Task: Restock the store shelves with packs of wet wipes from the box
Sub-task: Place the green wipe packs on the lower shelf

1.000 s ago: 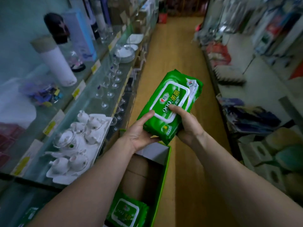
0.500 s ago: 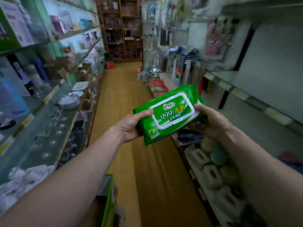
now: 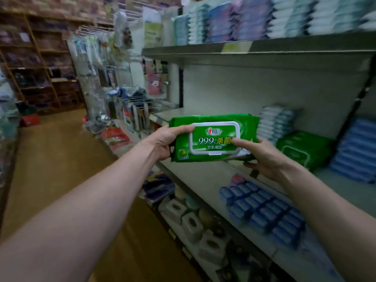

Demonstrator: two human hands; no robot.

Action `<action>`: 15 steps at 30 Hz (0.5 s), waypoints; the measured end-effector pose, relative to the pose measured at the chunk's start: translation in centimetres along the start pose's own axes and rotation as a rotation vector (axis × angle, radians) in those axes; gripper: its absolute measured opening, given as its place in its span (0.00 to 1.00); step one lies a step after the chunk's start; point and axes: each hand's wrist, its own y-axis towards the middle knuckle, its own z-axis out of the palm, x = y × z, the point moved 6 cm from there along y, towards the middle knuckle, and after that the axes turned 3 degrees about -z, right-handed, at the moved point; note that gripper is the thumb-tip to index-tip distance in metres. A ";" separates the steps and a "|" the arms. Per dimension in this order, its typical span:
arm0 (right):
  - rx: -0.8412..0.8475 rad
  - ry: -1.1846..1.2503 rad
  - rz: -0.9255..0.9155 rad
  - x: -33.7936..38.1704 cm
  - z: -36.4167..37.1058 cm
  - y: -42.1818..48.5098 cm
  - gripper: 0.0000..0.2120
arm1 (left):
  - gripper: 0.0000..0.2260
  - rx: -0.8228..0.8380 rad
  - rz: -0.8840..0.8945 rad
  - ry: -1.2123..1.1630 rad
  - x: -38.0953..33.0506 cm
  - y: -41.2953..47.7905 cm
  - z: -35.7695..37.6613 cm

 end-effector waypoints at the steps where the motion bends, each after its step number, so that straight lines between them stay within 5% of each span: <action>1: -0.045 -0.032 -0.001 0.1 -2.0 -0.3 0.18 | 0.18 0.030 0.000 0.034 -0.2 0.7 1.8; 6: -0.251 -0.064 0.021 -0.2 -10.9 -2.3 0.06 | 0.17 0.227 0.038 0.133 -0.8 3.5 11.0; 11: -0.483 -0.087 -0.058 0.4 -18.9 -5.9 0.22 | 0.22 0.411 0.032 0.163 -0.7 5.0 20.6; 15: -0.631 -0.111 -0.059 0.4 -24.1 -9.2 0.23 | 0.19 0.539 0.021 0.240 -0.3 5.3 27.3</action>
